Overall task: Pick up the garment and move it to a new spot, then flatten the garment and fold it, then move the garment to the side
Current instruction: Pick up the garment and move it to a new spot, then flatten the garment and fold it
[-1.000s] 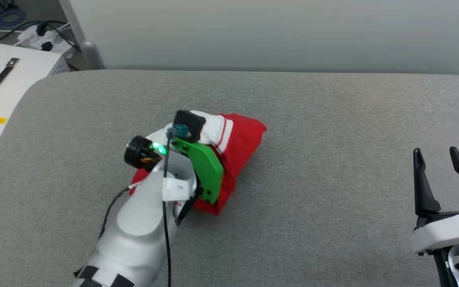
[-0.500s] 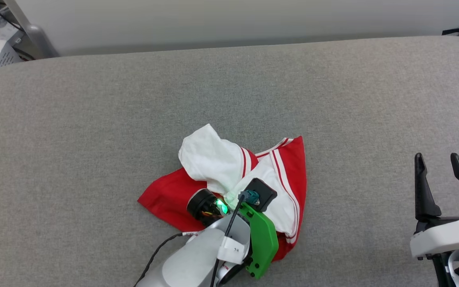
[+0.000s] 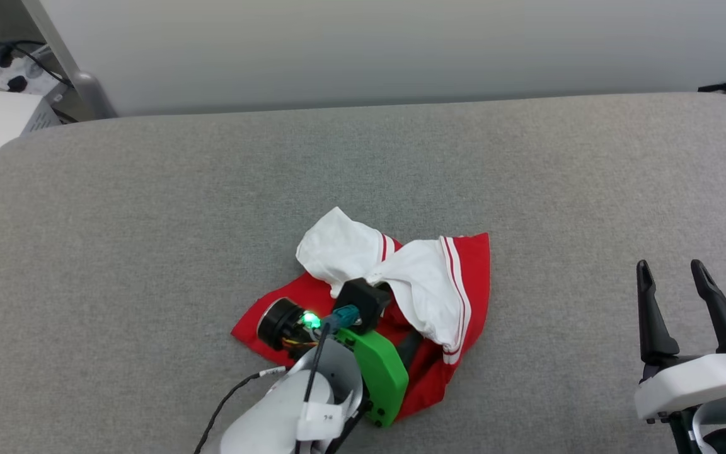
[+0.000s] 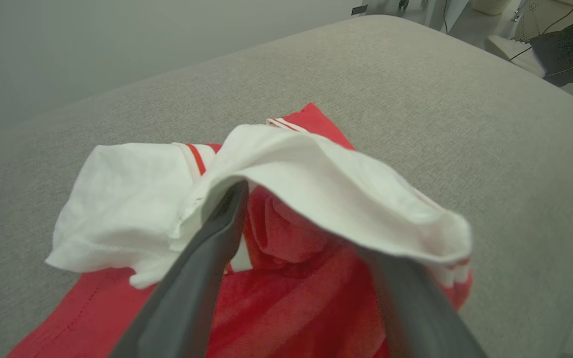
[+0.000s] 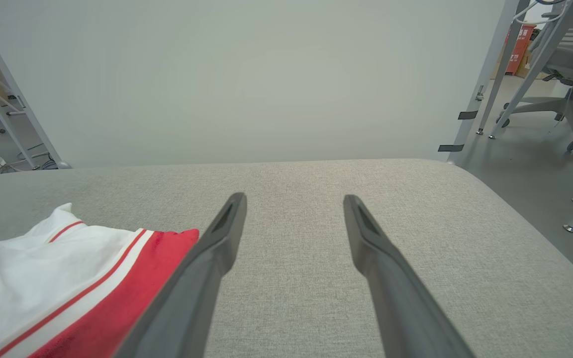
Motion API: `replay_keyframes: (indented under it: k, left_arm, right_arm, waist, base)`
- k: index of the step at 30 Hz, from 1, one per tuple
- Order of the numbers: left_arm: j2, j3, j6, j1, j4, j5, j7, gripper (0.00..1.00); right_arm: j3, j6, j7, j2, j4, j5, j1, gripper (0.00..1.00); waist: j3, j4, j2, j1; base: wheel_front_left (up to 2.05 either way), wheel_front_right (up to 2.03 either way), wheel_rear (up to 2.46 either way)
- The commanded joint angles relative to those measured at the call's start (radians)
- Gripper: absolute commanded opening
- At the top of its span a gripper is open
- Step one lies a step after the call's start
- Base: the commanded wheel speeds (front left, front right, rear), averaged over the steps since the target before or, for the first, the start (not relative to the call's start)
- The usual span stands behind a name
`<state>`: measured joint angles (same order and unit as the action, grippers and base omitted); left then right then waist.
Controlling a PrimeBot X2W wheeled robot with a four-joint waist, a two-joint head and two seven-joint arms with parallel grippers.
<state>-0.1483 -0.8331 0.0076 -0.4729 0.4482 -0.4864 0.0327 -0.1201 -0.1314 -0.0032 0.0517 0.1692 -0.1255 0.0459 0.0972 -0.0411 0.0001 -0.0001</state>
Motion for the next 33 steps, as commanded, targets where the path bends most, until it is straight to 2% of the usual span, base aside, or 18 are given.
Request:
replay_keyframes:
  k: [1,11,15,23,33]
  left_arm:
    - [-0.018,0.020,0.020,0.032,-0.021,-0.016,0.019,1.00]
    - [-0.087,0.183,0.162,0.160,-0.157,-0.086,0.155,1.00]
    - [-0.114,0.243,0.196,0.200,-0.209,-0.090,0.203,1.00]
    - [-0.179,0.333,0.234,0.292,-0.294,-0.082,0.225,1.00]
    - [-0.211,0.352,0.252,0.356,-0.366,-0.067,0.227,1.00]
  right_arm:
    - [0.008,0.001,0.005,-0.001,0.003,0.010,0.020,1.00]
    - [0.056,0.001,0.031,-0.001,0.009,0.000,0.060,1.00]
    - [0.075,0.001,0.040,-0.001,0.007,-0.002,0.068,1.00]
    - [0.094,0.001,0.052,-0.001,0.003,-0.005,0.086,1.00]
    - [0.088,0.001,0.069,-0.001,0.002,-0.009,0.099,1.00]
  waist:
    - [-0.052,0.027,-0.0001,0.0001]
    - [-0.102,0.083,-0.0001,0.0001]
    - [-0.115,0.101,-0.0001,0.0001]
    - [-0.132,0.118,-0.0001,0.0001]
    - [-0.130,0.123,-0.0001,0.0001]
  base:
    - [0.00,0.00,0.00]
    - [0.00,0.00,0.00]
    - [0.00,0.00,0.00]
    - [0.00,0.00,0.00]
    - [0.00,0.00,0.00]
